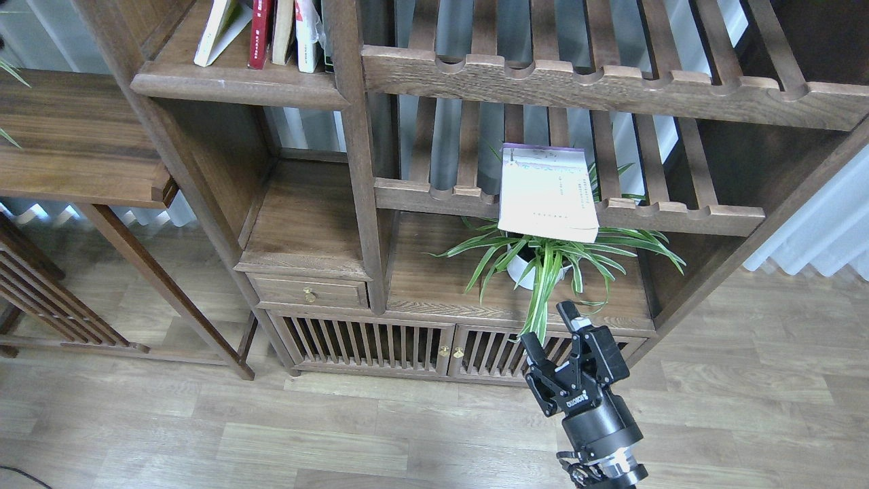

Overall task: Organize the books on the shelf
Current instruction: 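Reach the right gripper up to the white book beside the plant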

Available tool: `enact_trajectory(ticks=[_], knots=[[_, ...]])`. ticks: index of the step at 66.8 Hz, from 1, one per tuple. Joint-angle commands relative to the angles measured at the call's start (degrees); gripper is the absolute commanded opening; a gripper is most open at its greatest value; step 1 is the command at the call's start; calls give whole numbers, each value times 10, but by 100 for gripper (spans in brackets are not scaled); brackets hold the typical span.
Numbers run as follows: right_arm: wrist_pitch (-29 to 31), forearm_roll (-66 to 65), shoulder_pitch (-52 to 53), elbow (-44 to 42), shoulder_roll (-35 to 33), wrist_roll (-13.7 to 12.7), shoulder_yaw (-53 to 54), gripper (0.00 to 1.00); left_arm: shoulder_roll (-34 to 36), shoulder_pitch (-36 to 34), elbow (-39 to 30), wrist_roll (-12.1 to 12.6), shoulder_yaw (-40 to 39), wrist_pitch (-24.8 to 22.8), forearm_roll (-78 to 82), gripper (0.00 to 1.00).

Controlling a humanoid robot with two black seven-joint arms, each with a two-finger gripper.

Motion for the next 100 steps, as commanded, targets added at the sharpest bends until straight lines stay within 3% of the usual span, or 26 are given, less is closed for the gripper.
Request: enact_trajectory(ticks=[1,13,20,21,23,34,54,66,77,92,100], knots=[[0,-14,26,-14,0,2,0,99,3,68,0,-1,20,0,-10,100],[0,-26,76,-58,0,36,-17,99,1,151,2,0,55,0,-10,100],[0,-27,103,-85,0,63,-36,99,1,167,10,-4,64,0,-11,100],[0,-27,120,-93,0,84,-41,99,-1,177,18,-4,64,0,-10,100],[0,-28,128,-96,0,94,-44,99,-1,181,20,-4,63,0,-10,100],[0,-27,180,-142,0,125,-67,99,-3,184,48,-5,63,0,-9,100],[0,-25,272,-250,0,138,-97,99,-2,184,67,-6,56,0,-8,100],[-1,-20,309,-272,0,143,-97,99,-2,184,68,-5,54,0,-6,100],[-26,1,358,-330,0,156,-93,99,-2,183,68,-5,52,0,-6,100],[-59,3,379,-347,0,169,-86,98,2,183,83,-3,43,0,-5,100],[-84,4,386,-347,0,181,-67,93,5,184,92,-3,43,0,-5,100]])
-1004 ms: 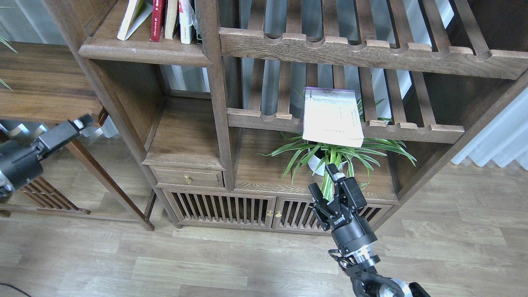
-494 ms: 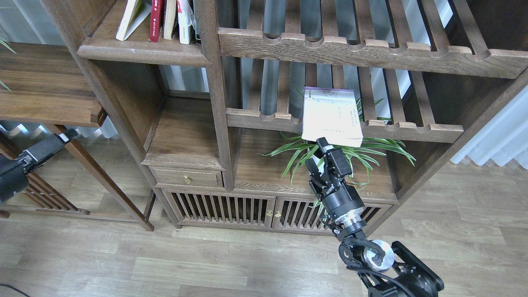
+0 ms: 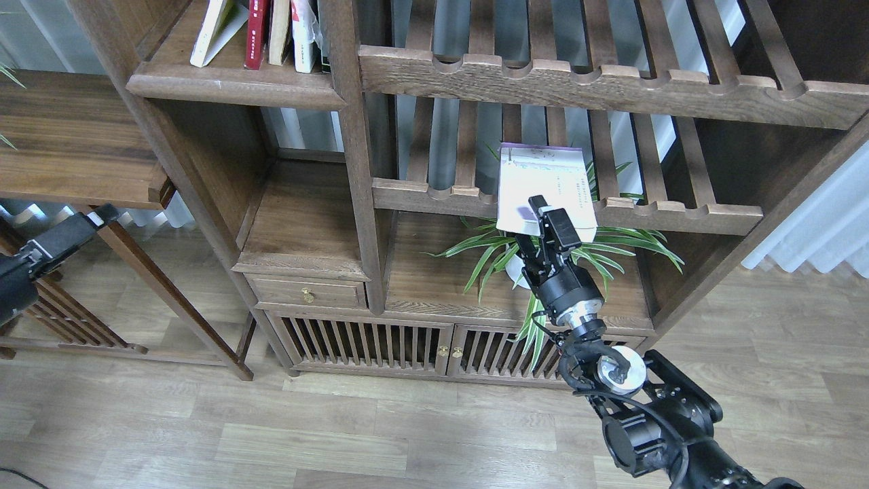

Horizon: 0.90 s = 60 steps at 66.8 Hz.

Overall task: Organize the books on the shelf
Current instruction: 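Reach the right gripper up to the white book beside the plant, then grasp the white book with the right gripper and pull it out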

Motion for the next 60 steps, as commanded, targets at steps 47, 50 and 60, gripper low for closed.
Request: enact_trajectory(ticks=[47,50,60], knots=[[63,32,-48,73,0,38,-15,4,1,0,26,-3,-21,0,1,100],[63,31,-67,104,0,37,-17,3,1,1,27,-5,-21,0,1,100],[63,-2,-169,208,0,21,-20,3,-10,2,26,-6,-20,0,-1,100]])
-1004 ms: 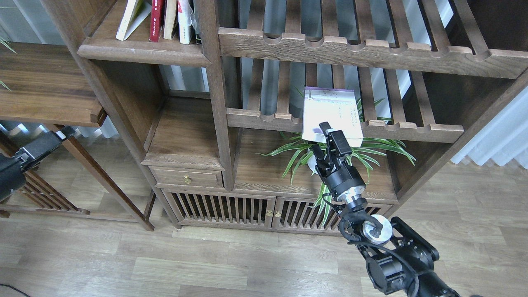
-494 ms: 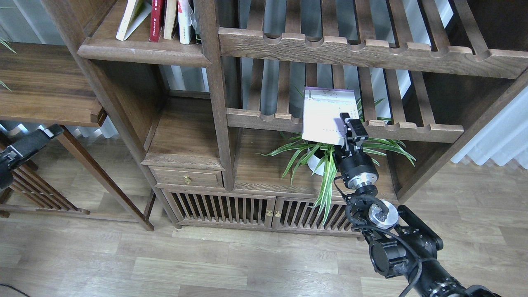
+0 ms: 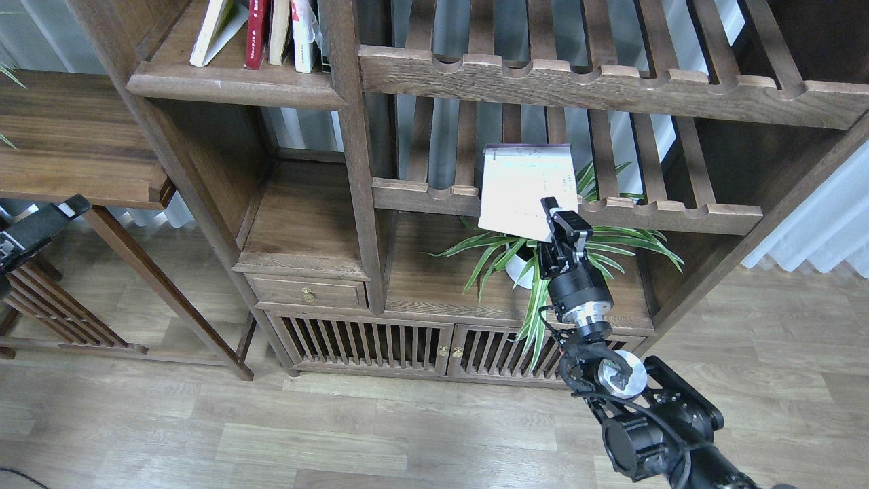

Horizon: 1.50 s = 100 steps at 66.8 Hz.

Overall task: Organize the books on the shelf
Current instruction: 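Grasp the white book with the right gripper and pull it out, then lower the white book and grasp its other edge with the left gripper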

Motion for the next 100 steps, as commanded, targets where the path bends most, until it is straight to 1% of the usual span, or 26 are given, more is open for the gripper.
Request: enact_trajectory(ticks=[1,3,4,5,7,12,16,18,22,29,38,46,56,61,71,100], knots=[[0,-36,-91,86,0,-16,-5,3,-10,3,-3,2,5,0,-4,100],[0,-46,-109,96,0,-21,-7,3,-9,4,-6,3,9,0,-4,100],[0,-57,-129,106,0,-28,-13,3,-9,9,-7,3,12,0,-4,100],[0,-71,-160,117,0,-42,-24,3,-10,20,-9,6,21,0,-6,100],[0,-75,-175,118,-2,-49,-34,3,-10,30,-12,6,31,0,-8,100],[0,-78,-195,118,-16,-59,-51,3,-11,53,-22,5,52,0,-21,100],[0,-79,-207,118,-22,-61,-67,3,-11,70,-37,6,81,0,-53,100],[0,-79,-211,118,-22,-64,-74,3,-11,76,-49,7,108,0,-85,100],[0,-79,-213,118,-18,-71,-82,3,-11,70,-71,7,159,0,-136,100],[0,-79,-208,118,-5,-87,-99,3,-13,56,-103,7,219,0,-207,100],[0,-79,-196,118,0,-101,-127,3,-44,43,-120,6,273,0,-239,100],[0,-78,-187,112,0,-108,-153,4,-62,41,-133,6,282,0,-267,100],[0,-77,-182,104,0,-122,-180,4,-113,38,-158,5,283,0,-274,100],[0,-77,-182,103,0,-122,-182,4,-131,40,-158,5,283,0,-274,100],[0,-76,-182,103,0,-122,-183,4,-145,40,-158,5,296,0,-274,100],[0,-76,-189,104,0,-122,-226,4,-206,43,-152,5,323,0,-274,100]])
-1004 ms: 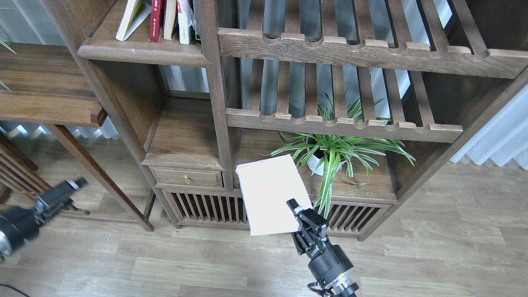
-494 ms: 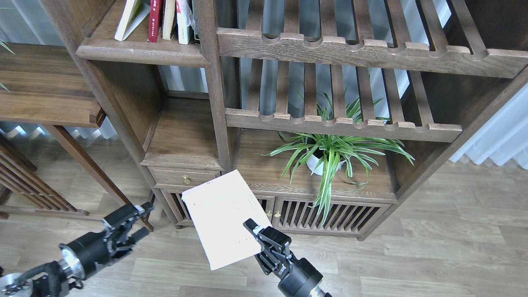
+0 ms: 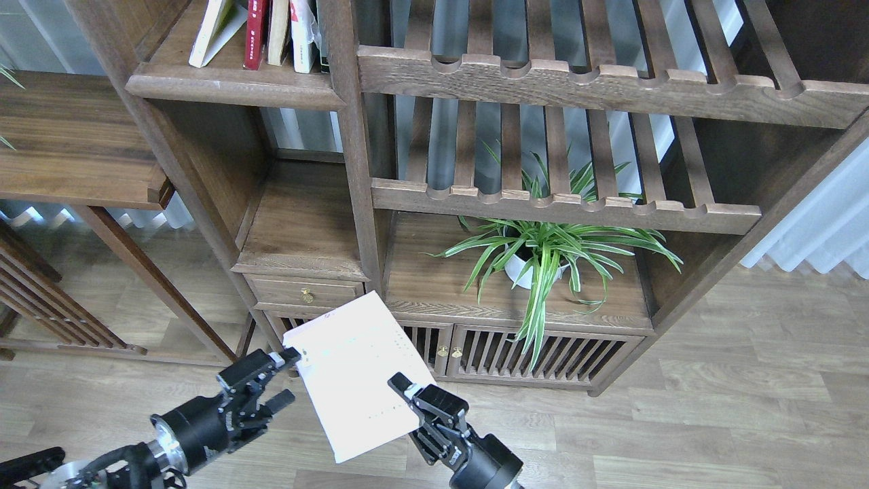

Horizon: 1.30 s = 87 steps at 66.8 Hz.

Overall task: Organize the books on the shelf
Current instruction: 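Lower the white book and grasp its other edge with the left gripper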

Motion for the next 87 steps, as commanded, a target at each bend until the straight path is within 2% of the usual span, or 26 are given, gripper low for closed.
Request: enact_trajectory(ticks=[1,3,12,15,18,19,20,21,22,23,24,25,35,52,53,55,56,57,58,59,61,62,64,65,66,87], knots=[[0,0,-2,1,0,0,-10,4,-16,2,2,0,8,0,0,100],[0,0,-2,1,0,0,-14,4,-21,2,3,-1,10,0,0,99],[0,0,-6,1,0,0,-19,4,-42,6,13,1,20,0,1,84],[0,-1,-7,1,0,0,-21,4,-46,6,16,1,25,0,0,77],[0,-2,-7,1,0,0,-24,4,-47,8,20,2,30,0,0,66],[0,-2,-9,0,0,0,-27,4,-48,10,23,2,33,0,-1,56],[0,-2,-10,0,0,0,-28,4,-49,10,23,2,34,0,-2,52],[0,-2,-12,0,0,0,-31,4,-50,12,27,2,37,0,-3,36],[0,-2,-12,0,0,0,-32,4,-52,13,29,2,38,0,-5,27],[0,-2,-13,0,0,0,-32,4,-53,13,32,-1,40,0,-8,12],[0,-2,-13,0,0,0,-33,4,-53,14,34,-3,41,0,-10,4],[0,-2,-13,0,0,0,-34,4,-53,14,36,-5,44,0,-15,1],[0,-2,-14,0,0,0,-33,4,-47,13,42,1,79,0,-21,1],[0,-3,-15,0,0,1,-28,6,-42,10,41,0,74,0,-18,0],[0,-3,-15,0,0,1,-27,8,-41,10,40,-1,74,0,-18,0],[0,-5,-14,-5,0,1,-25,31,-35,10,38,-2,71,0,-19,0],[0,-5,-13,-5,0,1,-25,35,-34,9,38,-2,71,0,-19,0],[0,-7,-11,-10,0,1,-24,44,-30,9,37,-2,70,0,-19,0],[0,-8,-10,-11,0,1,-24,48,-28,9,36,-2,70,0,-19,0],[0,-13,-7,-17,0,1,-23,56,-24,9,35,-2,68,0,-19,0],[0,-19,-6,-23,0,1,-21,64,-20,9,35,-2,67,0,-19,0],[0,-24,-5,-31,0,2,-19,75,-15,9,34,-2,66,0,-19,0],[0,-28,-4,-38,0,4,-17,86,-11,8,33,-2,65,0,-19,0],[0,-33,0,-47,0,5,-11,97,-6,8,32,-2,63,0,-18,0],[0,-34,2,-52,0,6,-8,100,-3,8,32,-2,62,0,-18,0],[0,-34,27,-110,0,11,17,99,85,-27,26,-2,59,0,-12,0]])
